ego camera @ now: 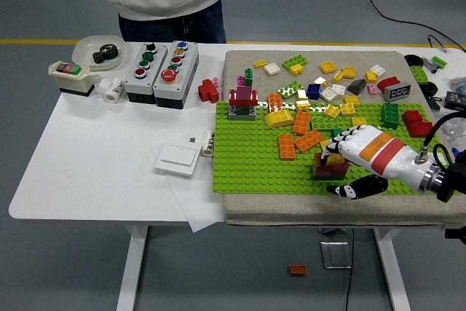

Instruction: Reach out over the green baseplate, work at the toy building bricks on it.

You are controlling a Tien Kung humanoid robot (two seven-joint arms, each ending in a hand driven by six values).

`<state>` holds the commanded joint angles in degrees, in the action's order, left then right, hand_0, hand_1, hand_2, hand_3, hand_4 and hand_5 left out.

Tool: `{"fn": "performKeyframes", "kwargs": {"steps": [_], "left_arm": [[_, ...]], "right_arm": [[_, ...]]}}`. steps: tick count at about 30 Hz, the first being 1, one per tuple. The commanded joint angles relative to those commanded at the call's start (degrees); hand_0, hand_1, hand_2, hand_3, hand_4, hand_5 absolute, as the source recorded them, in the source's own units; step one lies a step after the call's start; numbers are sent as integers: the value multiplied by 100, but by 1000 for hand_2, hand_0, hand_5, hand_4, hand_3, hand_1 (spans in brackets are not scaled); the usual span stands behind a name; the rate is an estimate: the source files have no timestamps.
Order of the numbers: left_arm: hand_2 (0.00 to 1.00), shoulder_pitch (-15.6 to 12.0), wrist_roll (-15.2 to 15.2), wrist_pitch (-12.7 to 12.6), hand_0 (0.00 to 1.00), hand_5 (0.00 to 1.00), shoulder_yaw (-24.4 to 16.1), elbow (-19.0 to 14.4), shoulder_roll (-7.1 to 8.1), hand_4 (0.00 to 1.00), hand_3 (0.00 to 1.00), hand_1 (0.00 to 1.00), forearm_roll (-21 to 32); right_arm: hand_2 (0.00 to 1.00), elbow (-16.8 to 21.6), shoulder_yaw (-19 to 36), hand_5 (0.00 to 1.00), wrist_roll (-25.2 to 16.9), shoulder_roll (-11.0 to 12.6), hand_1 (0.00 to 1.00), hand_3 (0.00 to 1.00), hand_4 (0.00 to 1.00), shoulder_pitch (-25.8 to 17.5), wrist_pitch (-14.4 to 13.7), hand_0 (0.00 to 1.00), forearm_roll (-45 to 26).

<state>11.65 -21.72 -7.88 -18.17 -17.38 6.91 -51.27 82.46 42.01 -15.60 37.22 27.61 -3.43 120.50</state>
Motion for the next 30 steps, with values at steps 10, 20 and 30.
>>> {"fn": "performKeyframes", "kwargs": {"steps": [10, 20, 30], "left_arm": [[751, 8, -2, 6, 789, 664, 5, -1, 5, 654, 592, 772, -3], [751, 4, -4, 2, 789, 664, 9, 5, 8, 654, 591, 772, -2], [752, -17, -17, 5, 790, 664, -20, 1, 2, 654, 591, 775, -52]], "right_arm": [[655, 50, 116, 420, 51, -38, 594, 586, 818, 76, -221, 624, 49], [659, 74, 245, 421, 51, -15, 597, 584, 819, 35, -228, 629, 104], [658, 93, 443, 422, 40, 28, 595, 586, 820, -111, -223, 630, 158]]}}
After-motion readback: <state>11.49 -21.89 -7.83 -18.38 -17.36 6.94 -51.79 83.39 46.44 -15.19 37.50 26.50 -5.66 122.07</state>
